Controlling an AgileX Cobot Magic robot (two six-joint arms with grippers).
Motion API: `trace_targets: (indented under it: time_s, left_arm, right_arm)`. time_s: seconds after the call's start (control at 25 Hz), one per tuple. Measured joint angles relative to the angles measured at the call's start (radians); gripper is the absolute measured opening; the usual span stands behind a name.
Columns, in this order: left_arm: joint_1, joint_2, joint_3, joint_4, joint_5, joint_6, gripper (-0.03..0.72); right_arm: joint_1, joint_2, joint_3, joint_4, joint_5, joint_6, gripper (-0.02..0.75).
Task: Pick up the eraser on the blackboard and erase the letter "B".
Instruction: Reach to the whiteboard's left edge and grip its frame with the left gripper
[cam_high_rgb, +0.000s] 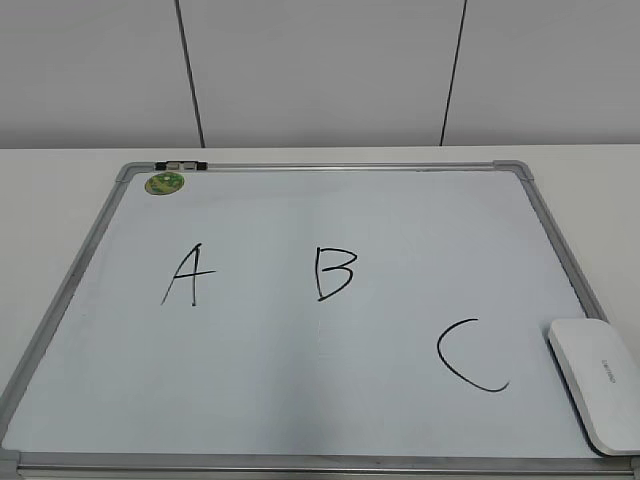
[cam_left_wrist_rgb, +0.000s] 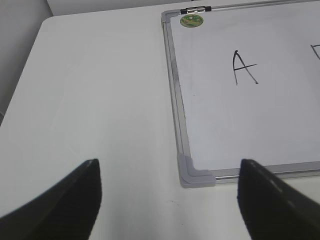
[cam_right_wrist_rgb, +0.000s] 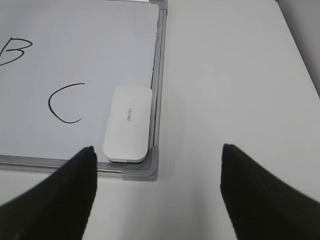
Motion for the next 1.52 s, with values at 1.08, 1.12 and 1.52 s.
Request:
trace_targets:
  time_s: [1.08,1.12,1.52]
  left_arm:
    - [0.0,0.0,0.0,0.001,0.004,0.0,0.602]
    - [0.0,0.004,-0.004,0.001,0.008,0.0,0.602]
    - [0.0,0.23,-0.141,-0.008,0.008,0.0,0.599]
  right_arm:
    - [0.0,0.0,0.0,0.0,0.0,0.0,0.591]
    - [0.0,0.0,0.0,0.0,0.0,0.0,0.591]
    - [0.0,0.0,0.0,0.0,0.0,0.0,0.591]
